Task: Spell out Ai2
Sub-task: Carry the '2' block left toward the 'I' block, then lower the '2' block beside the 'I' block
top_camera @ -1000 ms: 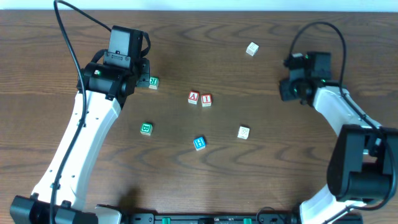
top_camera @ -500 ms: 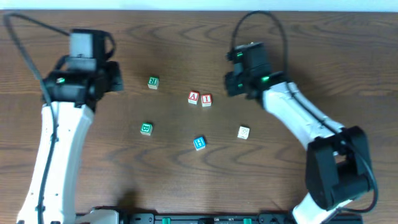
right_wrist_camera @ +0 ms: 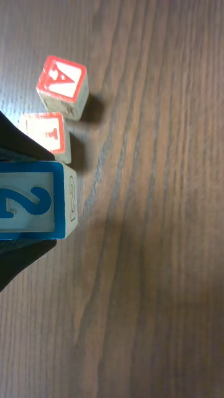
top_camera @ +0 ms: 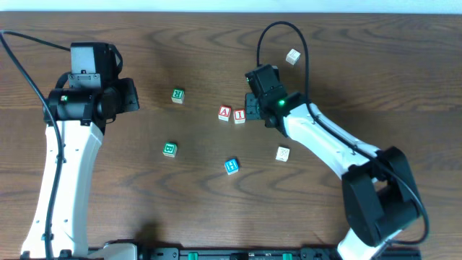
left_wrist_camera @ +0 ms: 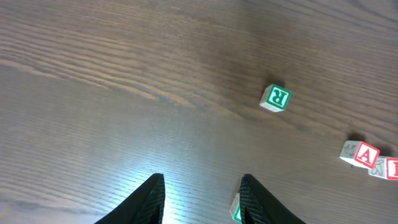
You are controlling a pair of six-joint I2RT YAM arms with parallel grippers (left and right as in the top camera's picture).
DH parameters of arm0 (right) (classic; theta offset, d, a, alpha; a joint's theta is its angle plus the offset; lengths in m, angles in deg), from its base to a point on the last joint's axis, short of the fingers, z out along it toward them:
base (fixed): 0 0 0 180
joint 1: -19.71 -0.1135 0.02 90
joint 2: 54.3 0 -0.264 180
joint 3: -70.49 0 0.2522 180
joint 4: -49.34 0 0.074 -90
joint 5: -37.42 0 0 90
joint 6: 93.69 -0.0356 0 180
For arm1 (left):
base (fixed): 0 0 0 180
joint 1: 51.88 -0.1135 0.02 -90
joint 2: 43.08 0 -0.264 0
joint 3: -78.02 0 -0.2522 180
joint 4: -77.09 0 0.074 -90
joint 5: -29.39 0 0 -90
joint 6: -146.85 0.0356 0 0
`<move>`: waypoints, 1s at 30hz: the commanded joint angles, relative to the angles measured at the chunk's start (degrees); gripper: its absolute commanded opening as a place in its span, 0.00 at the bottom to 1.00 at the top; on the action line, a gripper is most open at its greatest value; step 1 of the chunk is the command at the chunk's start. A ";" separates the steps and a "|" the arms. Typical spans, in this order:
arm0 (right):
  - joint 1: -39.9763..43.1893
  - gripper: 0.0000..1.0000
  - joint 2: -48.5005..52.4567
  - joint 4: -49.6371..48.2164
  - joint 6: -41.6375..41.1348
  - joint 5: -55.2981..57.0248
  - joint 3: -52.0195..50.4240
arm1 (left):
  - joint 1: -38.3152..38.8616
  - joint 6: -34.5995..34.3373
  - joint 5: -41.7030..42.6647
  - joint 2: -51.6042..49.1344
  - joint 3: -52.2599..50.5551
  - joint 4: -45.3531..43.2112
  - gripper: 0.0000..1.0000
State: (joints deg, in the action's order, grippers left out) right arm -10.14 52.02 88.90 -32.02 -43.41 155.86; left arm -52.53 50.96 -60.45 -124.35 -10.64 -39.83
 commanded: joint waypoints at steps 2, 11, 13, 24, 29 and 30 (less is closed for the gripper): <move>-1.29 0.02 3.37 -0.46 -2.45 1.31 0.70 | -0.07 0.76 1.60 -0.04 -0.33 -0.26 0.41; -2.34 0.02 3.96 -2.01 0.09 -0.44 0.70 | -0.07 0.76 1.57 -0.04 -0.35 -0.26 0.41; -2.38 0.02 3.96 -2.21 1.11 -0.39 0.72 | -0.07 0.76 1.57 -0.04 -0.35 -0.33 0.41; -2.49 0.02 3.96 -2.19 2.78 -1.25 0.70 | -0.07 0.76 1.60 -0.04 -0.35 -0.70 0.41; -2.49 0.02 4.09 -2.21 2.75 -1.27 0.70 | -0.07 0.76 1.62 -0.04 -0.35 -0.70 0.41; -2.49 0.02 4.24 -2.21 2.73 -1.29 0.70 | -0.07 0.74 1.64 -0.04 -0.35 -0.70 0.41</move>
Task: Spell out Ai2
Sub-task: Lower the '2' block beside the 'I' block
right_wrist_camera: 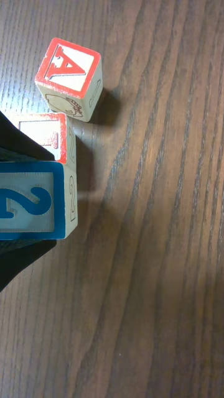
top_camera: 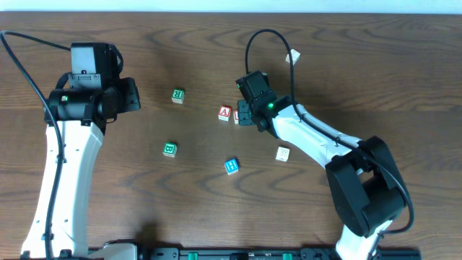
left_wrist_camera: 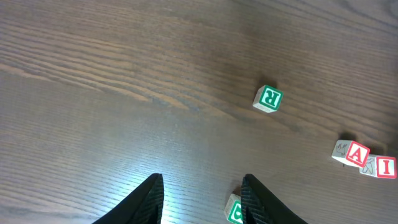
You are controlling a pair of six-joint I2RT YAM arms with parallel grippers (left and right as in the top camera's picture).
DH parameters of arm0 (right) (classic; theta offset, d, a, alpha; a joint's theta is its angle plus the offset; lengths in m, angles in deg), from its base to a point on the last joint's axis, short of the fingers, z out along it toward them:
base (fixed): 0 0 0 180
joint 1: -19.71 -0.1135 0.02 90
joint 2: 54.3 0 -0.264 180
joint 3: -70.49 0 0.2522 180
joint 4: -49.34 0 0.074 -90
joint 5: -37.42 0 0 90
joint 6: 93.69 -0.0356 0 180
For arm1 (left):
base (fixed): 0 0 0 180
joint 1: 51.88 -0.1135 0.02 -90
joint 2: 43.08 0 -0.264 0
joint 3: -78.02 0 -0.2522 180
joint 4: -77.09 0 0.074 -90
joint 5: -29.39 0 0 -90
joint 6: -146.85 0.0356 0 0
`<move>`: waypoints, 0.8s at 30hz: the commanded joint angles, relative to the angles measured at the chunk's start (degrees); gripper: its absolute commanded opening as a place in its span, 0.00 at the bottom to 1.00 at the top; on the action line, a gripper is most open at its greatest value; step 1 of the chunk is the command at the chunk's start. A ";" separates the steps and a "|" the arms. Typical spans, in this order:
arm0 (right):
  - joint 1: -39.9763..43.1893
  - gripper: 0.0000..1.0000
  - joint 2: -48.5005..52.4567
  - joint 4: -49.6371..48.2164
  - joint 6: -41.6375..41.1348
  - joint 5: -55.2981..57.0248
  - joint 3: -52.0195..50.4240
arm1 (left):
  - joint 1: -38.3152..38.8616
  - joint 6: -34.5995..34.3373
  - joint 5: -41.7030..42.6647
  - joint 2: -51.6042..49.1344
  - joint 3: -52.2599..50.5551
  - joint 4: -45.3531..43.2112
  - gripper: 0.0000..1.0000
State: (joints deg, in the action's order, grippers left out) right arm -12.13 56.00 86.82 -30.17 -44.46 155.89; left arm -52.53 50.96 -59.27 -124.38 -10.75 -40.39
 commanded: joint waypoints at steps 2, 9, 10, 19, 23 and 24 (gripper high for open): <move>-0.52 0.02 0.52 -0.11 0.87 -0.26 0.68 | -0.07 0.74 0.55 -0.02 -0.24 -0.13 0.41; -0.50 0.02 0.66 -0.55 0.87 -0.26 0.68 | -0.07 0.76 1.27 -0.02 -0.24 -0.13 0.41; -0.50 0.02 0.72 -0.57 0.87 -0.26 0.68 | -0.07 0.76 1.27 -0.02 -0.24 -0.13 0.41; -0.50 0.13 0.74 -0.55 0.92 -0.24 0.68 | -0.07 0.76 1.27 -0.02 -0.24 -0.13 0.41; -0.50 0.13 1.42 -0.76 2.36 -0.22 0.68 | -0.07 0.76 1.27 -0.02 -0.24 -0.15 0.41; -0.50 0.13 1.55 -0.74 2.38 -0.20 0.68 | -0.07 0.76 1.27 -0.02 -0.24 -0.15 0.41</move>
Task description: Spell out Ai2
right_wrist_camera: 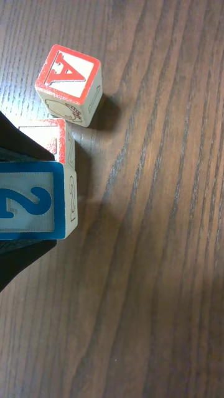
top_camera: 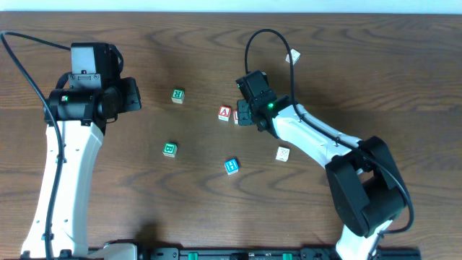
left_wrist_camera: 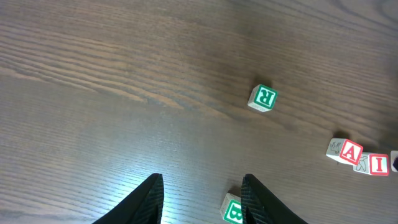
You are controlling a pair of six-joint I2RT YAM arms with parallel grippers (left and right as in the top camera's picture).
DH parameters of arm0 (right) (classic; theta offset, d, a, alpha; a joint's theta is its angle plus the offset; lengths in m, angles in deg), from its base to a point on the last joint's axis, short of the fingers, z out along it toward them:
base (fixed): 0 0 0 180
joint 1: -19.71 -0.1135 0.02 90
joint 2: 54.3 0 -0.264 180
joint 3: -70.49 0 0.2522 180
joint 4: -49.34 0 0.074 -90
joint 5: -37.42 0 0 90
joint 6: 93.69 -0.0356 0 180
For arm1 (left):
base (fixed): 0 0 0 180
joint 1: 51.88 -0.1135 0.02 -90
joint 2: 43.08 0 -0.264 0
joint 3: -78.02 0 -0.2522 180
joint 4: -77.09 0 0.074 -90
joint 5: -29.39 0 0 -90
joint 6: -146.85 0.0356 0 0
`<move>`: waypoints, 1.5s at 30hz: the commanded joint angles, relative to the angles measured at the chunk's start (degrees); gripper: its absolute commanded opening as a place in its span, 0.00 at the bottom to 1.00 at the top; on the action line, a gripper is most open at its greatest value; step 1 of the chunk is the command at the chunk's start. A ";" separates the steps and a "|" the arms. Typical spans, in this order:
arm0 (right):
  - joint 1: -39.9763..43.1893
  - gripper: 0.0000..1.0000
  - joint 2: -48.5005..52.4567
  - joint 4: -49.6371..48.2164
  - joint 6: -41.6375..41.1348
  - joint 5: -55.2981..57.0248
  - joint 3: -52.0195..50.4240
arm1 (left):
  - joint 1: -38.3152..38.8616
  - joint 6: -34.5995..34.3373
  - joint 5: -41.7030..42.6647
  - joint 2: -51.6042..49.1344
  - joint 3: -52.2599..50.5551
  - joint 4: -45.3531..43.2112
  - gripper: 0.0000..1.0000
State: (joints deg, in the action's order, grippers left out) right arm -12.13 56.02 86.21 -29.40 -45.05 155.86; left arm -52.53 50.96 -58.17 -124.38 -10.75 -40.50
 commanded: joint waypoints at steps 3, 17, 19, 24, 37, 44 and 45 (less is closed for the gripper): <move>-0.50 0.12 2.25 -0.28 1.62 0.39 0.70 | -0.07 0.76 0.17 -0.02 -0.24 -0.02 0.41; -0.46 0.37 2.32 -0.61 2.67 1.05 0.70 | -0.07 0.76 0.17 -0.02 -0.24 -0.02 0.41; -0.46 0.41 2.32 -0.63 2.67 1.05 0.70 | -0.07 0.76 0.17 -0.02 -0.24 -0.02 0.41; -0.46 0.43 2.32 -0.63 2.67 1.05 0.70 | -0.07 0.76 0.17 -0.02 -0.24 -0.02 0.41; -0.44 0.42 2.12 -1.70 4.98 1.33 0.76 | -0.07 0.76 0.17 -0.02 -0.24 0.00 0.42; -0.37 0.47 0.39 -1.25 7.58 2.78 3.48 | -0.07 0.81 0.15 -0.02 -0.24 0.00 0.42; -0.33 0.48 0.04 -0.92 7.58 2.75 4.15 | -0.07 0.81 0.15 -0.02 -0.24 0.00 0.42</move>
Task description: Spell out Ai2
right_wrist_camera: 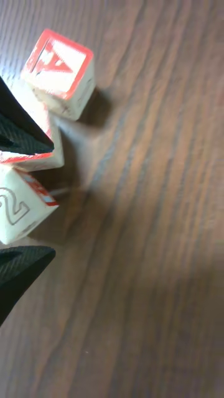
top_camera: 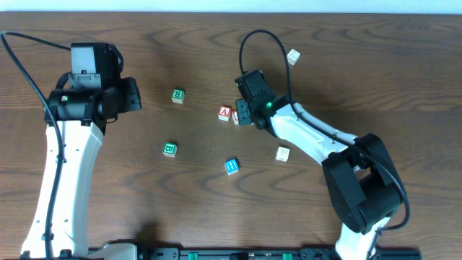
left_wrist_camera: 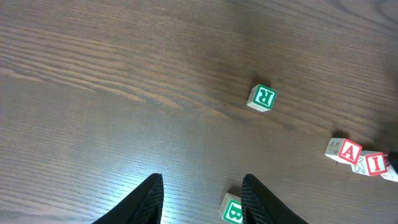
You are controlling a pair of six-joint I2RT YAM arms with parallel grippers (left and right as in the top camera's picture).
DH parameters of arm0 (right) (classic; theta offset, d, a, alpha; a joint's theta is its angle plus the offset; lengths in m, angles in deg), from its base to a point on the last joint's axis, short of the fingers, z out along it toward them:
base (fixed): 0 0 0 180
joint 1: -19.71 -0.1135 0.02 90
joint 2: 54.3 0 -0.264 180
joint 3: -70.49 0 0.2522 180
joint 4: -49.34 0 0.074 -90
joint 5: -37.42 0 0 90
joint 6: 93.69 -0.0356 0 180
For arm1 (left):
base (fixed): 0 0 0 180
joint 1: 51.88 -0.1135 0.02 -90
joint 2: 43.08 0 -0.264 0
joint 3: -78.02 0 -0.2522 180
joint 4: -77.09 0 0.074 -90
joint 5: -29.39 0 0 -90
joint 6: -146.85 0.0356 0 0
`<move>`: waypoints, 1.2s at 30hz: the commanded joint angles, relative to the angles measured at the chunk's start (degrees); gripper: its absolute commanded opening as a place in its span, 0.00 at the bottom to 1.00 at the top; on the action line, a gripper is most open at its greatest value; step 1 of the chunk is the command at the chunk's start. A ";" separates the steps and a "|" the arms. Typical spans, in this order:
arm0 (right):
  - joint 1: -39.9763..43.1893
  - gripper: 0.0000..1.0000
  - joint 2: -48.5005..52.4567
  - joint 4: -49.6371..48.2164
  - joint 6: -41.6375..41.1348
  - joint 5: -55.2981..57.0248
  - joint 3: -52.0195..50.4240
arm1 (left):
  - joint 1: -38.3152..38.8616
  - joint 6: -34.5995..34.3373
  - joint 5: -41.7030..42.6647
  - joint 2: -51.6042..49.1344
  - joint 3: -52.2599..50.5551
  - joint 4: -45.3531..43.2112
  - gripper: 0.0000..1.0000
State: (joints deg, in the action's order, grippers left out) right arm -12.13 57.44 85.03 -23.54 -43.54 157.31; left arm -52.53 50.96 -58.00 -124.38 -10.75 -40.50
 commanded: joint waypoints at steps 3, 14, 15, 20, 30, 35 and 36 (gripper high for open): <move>-0.13 0.50 -2.23 1.64 2.19 1.27 4.22 | -0.07 1.25 -0.02 -0.02 -0.24 0.00 0.41; 5.09 0.77 -5.03 14.38 46.60 -13.66 11.52 | -0.07 2.78 -0.04 -0.02 -0.24 0.17 0.42; 5.66 0.75 -5.03 16.00 48.15 -15.41 12.09 | -0.07 3.04 -0.04 -0.02 -0.24 0.24 0.43; 9.42 0.73 -5.03 25.03 54.90 -22.12 15.63 | -0.07 3.17 -0.04 -0.02 -0.24 0.61 0.47; 11.74 0.73 -4.72 34.97 65.81 -25.99 19.78 | -0.07 3.37 0.28 -0.02 -0.24 0.92 0.67; 11.65 0.68 -2.84 34.58 65.77 -27.98 19.34 | -0.07 3.34 1.97 -0.02 -0.22 1.25 0.68; 11.56 0.67 -2.29 34.27 65.77 -28.44 19.10 | -0.07 3.34 1.97 -0.02 -0.22 1.42 0.68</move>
State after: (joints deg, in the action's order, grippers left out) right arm -0.45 53.68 119.61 40.52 -68.89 176.26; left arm -52.53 53.93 -57.10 -124.38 -10.75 -39.58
